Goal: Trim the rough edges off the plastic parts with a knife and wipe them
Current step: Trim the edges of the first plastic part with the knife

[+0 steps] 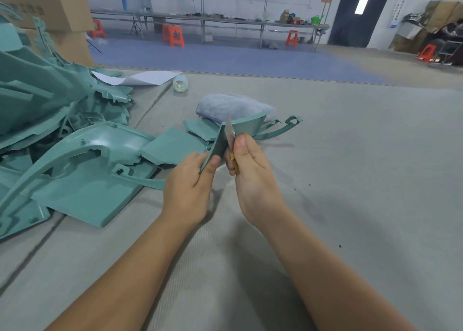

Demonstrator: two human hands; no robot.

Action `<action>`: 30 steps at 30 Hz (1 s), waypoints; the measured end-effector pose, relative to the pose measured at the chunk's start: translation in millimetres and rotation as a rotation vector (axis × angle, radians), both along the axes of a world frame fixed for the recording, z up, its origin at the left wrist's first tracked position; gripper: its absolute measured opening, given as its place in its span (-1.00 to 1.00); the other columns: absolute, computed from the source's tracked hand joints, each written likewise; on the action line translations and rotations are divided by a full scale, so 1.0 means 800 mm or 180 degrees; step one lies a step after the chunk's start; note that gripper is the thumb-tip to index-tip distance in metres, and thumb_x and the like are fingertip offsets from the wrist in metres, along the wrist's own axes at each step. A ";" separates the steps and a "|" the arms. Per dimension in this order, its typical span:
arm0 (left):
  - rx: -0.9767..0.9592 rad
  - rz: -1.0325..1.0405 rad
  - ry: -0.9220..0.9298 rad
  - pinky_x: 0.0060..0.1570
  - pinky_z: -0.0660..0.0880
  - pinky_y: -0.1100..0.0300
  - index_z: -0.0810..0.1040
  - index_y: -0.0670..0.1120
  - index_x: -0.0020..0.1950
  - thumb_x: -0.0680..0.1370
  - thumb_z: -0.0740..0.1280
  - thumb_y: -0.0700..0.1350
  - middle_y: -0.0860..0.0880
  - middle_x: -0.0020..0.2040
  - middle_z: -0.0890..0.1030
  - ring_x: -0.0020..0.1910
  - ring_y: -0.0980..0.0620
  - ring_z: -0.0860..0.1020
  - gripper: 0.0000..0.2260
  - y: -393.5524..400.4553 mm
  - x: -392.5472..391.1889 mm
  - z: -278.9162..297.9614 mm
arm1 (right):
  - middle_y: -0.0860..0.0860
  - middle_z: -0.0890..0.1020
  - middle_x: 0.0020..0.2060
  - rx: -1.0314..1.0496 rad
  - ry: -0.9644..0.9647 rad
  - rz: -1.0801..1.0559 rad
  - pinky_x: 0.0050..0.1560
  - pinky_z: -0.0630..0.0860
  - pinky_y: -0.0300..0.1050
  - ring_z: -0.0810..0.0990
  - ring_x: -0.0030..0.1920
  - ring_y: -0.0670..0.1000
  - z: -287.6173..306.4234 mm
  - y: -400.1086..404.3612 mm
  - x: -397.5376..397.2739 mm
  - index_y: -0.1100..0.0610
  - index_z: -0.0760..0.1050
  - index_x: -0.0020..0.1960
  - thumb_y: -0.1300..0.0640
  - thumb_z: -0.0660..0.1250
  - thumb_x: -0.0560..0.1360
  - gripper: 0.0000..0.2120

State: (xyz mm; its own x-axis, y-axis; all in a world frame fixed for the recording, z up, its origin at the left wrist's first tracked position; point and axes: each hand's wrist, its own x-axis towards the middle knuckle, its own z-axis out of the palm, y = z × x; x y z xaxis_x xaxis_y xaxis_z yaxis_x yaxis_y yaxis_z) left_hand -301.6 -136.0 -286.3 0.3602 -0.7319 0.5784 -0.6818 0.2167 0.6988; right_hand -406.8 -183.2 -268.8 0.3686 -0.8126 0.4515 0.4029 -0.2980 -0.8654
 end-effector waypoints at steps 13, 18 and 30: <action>0.0088 -0.0216 0.0348 -0.24 0.39 0.03 0.44 0.28 -0.25 0.55 0.00 0.28 0.11 -0.34 0.44 -0.29 0.13 0.41 -0.70 -0.005 0.000 0.000 | -0.08 0.33 -0.41 0.0566 -0.0319 -0.0307 -0.23 0.33 -0.26 0.30 -0.35 -0.11 0.005 0.013 0.017 0.11 0.31 -0.24 0.15 0.07 0.68 -0.69; -0.0012 -0.0237 0.0389 -0.24 0.42 -0.01 0.44 0.19 -0.20 0.56 0.01 0.29 0.15 -0.30 0.50 -0.29 0.16 0.45 -0.67 -0.006 -0.002 -0.002 | -0.04 0.34 -0.39 0.0237 -0.0057 -0.0491 -0.26 0.36 -0.34 0.33 -0.34 -0.13 0.010 0.018 0.011 0.13 0.29 -0.25 0.14 0.07 0.68 -0.68; 0.0001 -0.0277 0.0297 -0.25 0.41 -0.06 0.43 0.14 -0.19 0.54 0.01 0.32 -0.02 -0.31 0.47 -0.29 0.03 0.43 -0.64 -0.006 -0.005 -0.002 | 0.00 0.32 -0.38 0.0073 0.0026 -0.0659 -0.29 0.32 -0.31 0.30 -0.34 -0.10 0.020 0.020 0.004 0.10 0.27 -0.26 0.09 0.06 0.67 -0.68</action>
State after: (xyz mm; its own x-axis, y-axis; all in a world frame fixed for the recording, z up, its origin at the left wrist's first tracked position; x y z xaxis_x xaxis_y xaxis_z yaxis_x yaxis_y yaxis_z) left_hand -305.5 -141.0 -288.0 0.3477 -0.7630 0.5450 -0.5924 0.2718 0.7584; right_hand -403.5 -167.2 -253.1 0.1963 -0.8814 0.4296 0.3280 -0.3538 -0.8759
